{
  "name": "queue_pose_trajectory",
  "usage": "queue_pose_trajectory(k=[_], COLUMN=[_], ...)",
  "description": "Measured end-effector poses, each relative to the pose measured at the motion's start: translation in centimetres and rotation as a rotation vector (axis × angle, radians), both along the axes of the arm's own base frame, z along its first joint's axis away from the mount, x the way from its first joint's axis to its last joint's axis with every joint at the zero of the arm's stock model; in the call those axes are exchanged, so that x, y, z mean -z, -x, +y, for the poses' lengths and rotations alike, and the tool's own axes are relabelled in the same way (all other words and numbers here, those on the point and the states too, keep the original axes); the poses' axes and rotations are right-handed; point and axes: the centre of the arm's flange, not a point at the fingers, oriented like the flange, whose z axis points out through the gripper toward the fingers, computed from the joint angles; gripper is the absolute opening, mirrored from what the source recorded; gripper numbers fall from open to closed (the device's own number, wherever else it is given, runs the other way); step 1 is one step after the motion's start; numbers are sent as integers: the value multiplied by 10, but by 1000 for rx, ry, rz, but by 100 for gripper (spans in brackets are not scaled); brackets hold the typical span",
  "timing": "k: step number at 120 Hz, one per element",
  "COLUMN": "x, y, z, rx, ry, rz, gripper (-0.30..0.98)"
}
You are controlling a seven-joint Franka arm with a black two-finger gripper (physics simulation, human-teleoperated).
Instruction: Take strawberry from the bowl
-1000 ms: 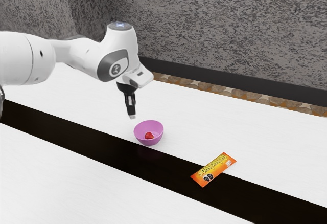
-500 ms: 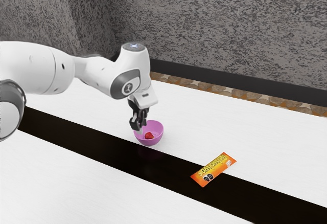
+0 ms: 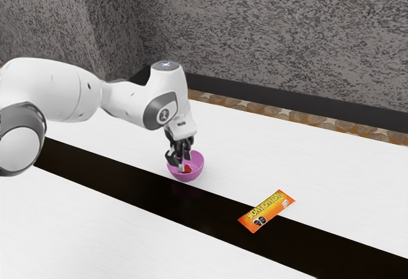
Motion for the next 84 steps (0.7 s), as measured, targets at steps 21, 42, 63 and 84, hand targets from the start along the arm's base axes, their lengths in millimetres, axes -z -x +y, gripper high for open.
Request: queue_pose_trajectory(k=[21,42,63,84], x=[7,13,18,19], y=[-1,-2,-2,-3], z=[7,14,15,16], rx=[5,15,30,42], ry=[18,20,20,21], rz=[4,9,12,4], gripper=[28,28,28,28])
